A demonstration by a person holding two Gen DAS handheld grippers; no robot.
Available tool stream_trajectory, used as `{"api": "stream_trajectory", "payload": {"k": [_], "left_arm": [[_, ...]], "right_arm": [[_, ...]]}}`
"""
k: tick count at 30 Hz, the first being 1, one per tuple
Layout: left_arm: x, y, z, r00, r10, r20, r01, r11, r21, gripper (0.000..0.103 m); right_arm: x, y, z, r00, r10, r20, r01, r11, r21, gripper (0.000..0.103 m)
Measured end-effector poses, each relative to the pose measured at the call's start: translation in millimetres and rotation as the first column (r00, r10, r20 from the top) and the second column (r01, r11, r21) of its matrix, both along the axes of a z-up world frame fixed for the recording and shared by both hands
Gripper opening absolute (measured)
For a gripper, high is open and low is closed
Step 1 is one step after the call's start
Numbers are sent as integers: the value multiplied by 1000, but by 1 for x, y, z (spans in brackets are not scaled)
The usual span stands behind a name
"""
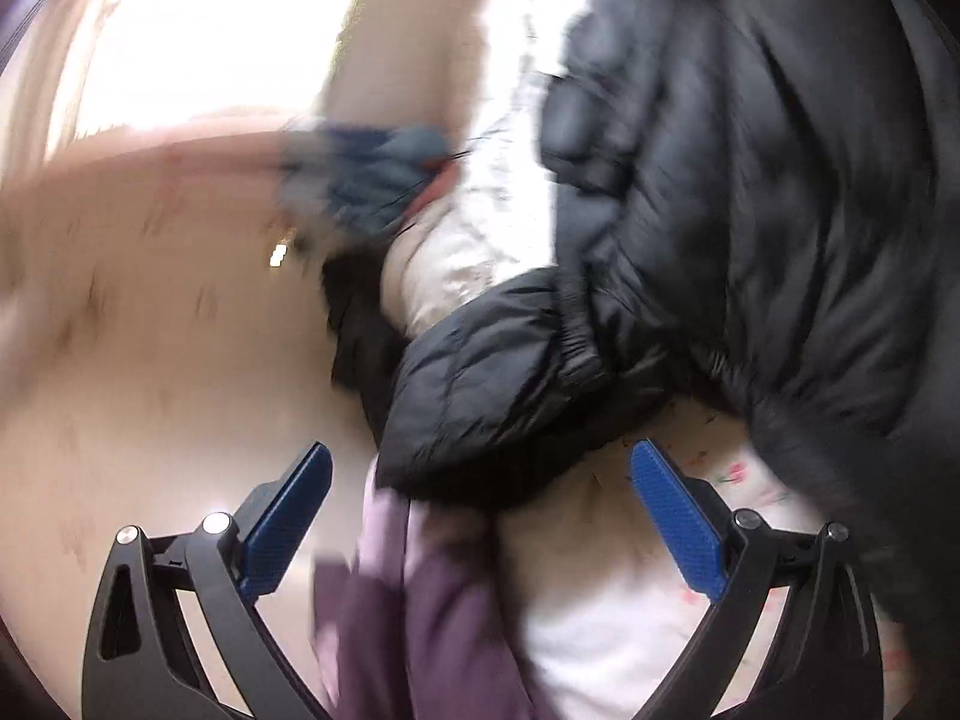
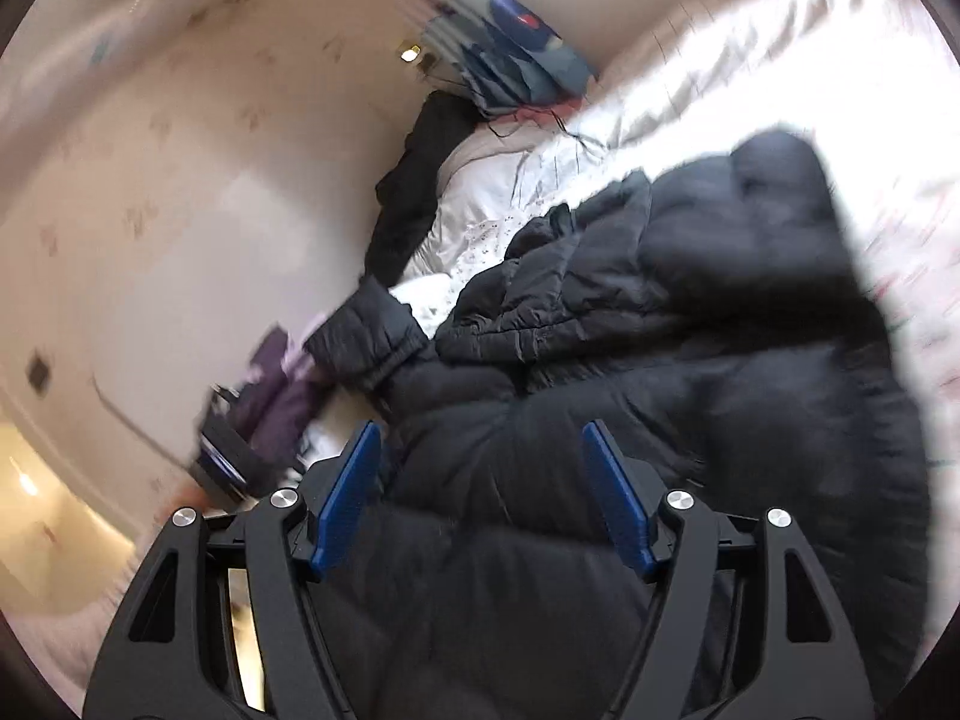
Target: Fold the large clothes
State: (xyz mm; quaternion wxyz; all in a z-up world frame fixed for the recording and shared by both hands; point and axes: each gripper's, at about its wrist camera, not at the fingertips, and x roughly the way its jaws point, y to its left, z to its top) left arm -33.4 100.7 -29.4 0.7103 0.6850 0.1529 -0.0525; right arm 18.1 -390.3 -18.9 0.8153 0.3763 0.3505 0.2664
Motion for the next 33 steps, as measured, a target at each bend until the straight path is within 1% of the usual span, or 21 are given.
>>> {"api": "stream_trajectory", "payload": {"k": [4, 7, 9, 10, 11, 12, 13, 14, 15, 16, 17, 19, 20, 21, 22, 24, 25, 26, 29, 31, 33], "left_arm": [[39, 3, -32, 997, -67, -34, 72, 984, 163, 96], [64, 2, -49, 996, -69, -49, 78, 978, 194, 96], [81, 1, -56, 994, -64, -93, 83, 973, 217, 96], [90, 0, -58, 988, -42, -149, 74, 973, 219, 94], [95, -2, -60, 981, -16, -195, 58, 975, 212, 87], [103, -6, -59, 959, 27, -281, 27, 982, 188, 81], [112, -8, -54, 932, 75, -354, -26, 990, 140, 61], [124, -10, -42, 899, 128, -420, -115, 992, 57, 47], [131, -10, -30, 886, 149, -439, -170, 985, -9, 39], [138, -9, -14, 877, 155, -455, -228, 968, -108, 21], [144, -6, 1, 864, 157, -478, -279, 941, -194, 15], [149, 2, 33, 844, 130, -519, -358, 859, -367, 11], [149, 7, 54, 837, 99, -538, -392, 794, -464, 11], [148, 11, 67, 835, 71, -545, -406, 749, -524, 10], [145, 15, 87, 832, 22, -554, -421, 675, -606, 10], [145, 20, 113, 835, -42, -548, -435, 560, -705, 10], [142, 24, 132, 838, -88, -538, -441, 470, -764, 10], [137, 25, 144, 841, -124, -527, -441, 405, -800, 10], [132, 19, 176, 848, -227, -479, -433, 223, -873, 10], [126, 6, 193, 851, -293, -437, -414, 140, -900, 10], [123, -6, 201, 848, -339, -408, -410, 71, -910, 10]], "right_arm": [[21, 19, -33, 994, 49, -95, -49, 999, 5, 67], [9, 23, -32, 993, 78, -86, -81, 996, -32, 66], [5, 21, -37, 992, 75, -103, -75, 997, 0, 66], [2, 19, -38, 991, 72, -111, -70, 997, 19, 66], [3, 18, -40, 991, 68, -117, -65, 997, 35, 66], [2, 16, -41, 991, 63, -120, -58, 997, 48, 66], [2, 15, -40, 991, 57, -119, -51, 998, 47, 67], [-2, 13, -37, 992, 52, -113, -48, 998, 41, 67], [-3, 13, -34, 993, 47, -105, -44, 999, 26, 67], [-6, 11, -31, 994, 44, -98, -43, 999, 6, 66], [-7, 13, -26, 996, 29, -82, -33, 999, -40, 67], [-13, 16, -16, 999, 4, -43, -10, 990, -140, 67], [-15, 19, -8, 1000, -6, -8, 4, 980, -198, 66], [-13, 22, 3, 999, -13, 38, 22, 967, -254, 66], [-10, 24, 9, 998, -13, 63, 30, 960, -280, 67], [5, 25, 24, 993, -42, 107, 76, 940, -334, 70], [15, 23, 30, 989, -65, 129, 108, 926, -361, 72], [23, 22, 33, 986, -83, 142, 132, 914, -385, 76], [46, 14, 26, 978, -151, 146, 201, 875, -440, 76], [58, 9, 2, 980, -185, 74, 196, 839, -507, 76], [76, 8, -35, 986, -137, -97, 58, 821, -568, 77]]}}
